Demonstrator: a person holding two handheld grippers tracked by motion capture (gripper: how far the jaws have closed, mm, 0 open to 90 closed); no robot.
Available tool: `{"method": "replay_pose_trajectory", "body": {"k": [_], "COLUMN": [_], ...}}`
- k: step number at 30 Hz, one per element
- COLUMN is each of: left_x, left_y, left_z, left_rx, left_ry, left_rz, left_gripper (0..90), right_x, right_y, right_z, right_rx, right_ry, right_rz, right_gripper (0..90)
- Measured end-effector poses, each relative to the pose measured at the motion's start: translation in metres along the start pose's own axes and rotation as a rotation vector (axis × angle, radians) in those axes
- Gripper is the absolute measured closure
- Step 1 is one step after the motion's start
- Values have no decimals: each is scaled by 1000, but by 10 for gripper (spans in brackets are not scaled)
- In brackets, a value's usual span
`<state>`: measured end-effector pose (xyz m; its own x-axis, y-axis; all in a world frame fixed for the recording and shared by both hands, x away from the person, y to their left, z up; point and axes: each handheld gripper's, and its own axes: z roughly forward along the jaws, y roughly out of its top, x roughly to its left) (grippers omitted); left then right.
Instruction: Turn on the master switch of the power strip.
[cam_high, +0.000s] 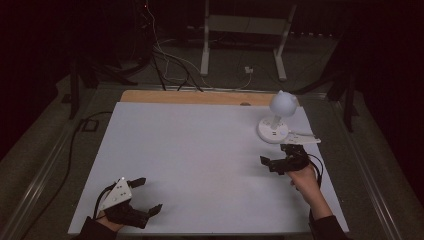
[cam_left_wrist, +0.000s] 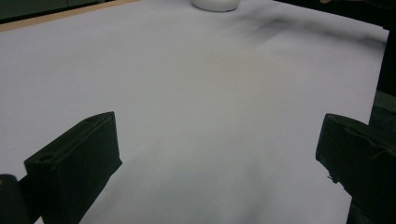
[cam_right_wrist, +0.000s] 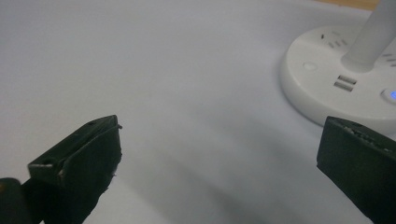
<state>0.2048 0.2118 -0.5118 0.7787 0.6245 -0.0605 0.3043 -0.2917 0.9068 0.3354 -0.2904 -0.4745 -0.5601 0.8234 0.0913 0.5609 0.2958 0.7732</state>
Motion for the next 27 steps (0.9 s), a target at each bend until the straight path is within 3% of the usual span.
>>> {"method": "replay_pose_trajectory", "body": {"k": [27], "left_x": [0], "left_y": [0], "left_z": [0], "left_rx": [4], "left_ry": [-3], "left_rz": [1], "left_gripper": [2], "right_x": [22], "right_y": [-60], "right_z": [-25], "right_rx": [43], "right_ry": [91], "right_rz": [-66], "right_gripper": [3]}}
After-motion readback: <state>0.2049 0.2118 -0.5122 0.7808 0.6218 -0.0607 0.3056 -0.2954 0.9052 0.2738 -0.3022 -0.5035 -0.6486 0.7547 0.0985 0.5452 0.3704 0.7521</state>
